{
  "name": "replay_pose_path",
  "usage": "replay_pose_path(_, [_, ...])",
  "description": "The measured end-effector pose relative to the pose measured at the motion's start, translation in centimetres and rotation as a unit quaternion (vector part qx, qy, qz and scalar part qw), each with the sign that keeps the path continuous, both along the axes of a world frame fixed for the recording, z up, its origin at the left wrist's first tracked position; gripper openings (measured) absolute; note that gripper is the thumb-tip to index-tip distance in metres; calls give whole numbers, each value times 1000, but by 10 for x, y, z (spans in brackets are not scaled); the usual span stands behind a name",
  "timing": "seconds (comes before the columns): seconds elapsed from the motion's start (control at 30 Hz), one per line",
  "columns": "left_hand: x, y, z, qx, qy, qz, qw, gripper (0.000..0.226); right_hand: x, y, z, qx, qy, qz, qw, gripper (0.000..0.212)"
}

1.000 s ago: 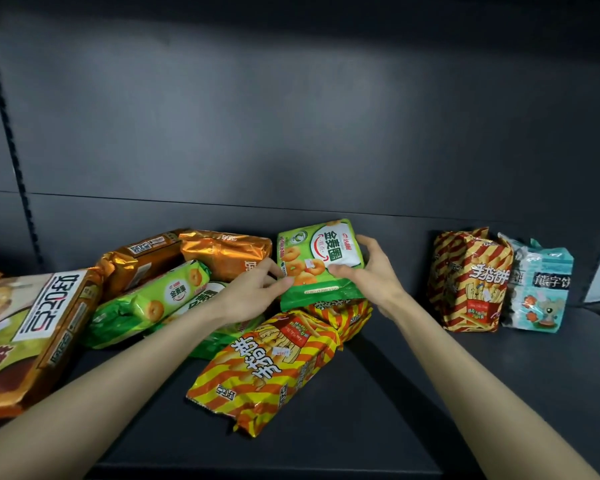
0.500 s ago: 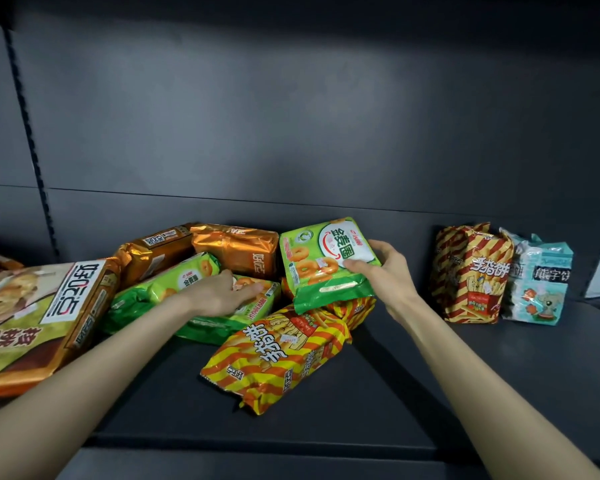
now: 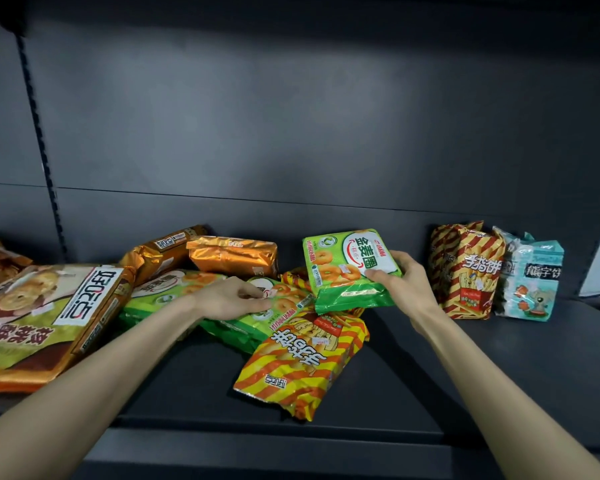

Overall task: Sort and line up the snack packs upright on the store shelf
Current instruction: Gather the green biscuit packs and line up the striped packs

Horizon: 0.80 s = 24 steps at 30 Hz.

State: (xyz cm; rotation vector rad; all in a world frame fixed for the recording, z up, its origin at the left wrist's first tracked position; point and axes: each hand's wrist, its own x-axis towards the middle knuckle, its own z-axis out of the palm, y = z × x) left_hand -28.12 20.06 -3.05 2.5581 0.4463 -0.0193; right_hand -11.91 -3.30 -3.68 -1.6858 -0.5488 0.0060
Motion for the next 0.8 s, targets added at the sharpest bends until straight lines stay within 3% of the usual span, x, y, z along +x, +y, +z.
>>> replay_pose_path(0.13, [-2, -9, 1, -21, 6, -13, 1000, 62, 3, -20, 2, 3, -2, 13, 1000, 47])
replay_pose_path(0.3, [-3, 4, -16, 14, -3, 87, 996, 114, 2, -33, 2, 21, 5, 42, 999, 47])
replay_pose_path(0.43, [-7, -1, -16, -33, -25, 110, 993, 126, -2, -36, 5, 48, 10, 65, 997, 48])
replay_pose_path(0.5, [-14, -14, -8, -50, -47, 110, 992, 118, -4, -37, 9, 69, 13, 70, 995, 47])
replay_pose_path(0.63, [-12, -28, 8, -88, -110, 106, 984, 60, -4, -39, 18, 101, 12, 80, 992, 49])
replay_pose_path(0.8, [-6, -31, 24, 51, -206, 101, 972, 59, -3, -42, 28, 114, -11, 96, 989, 55])
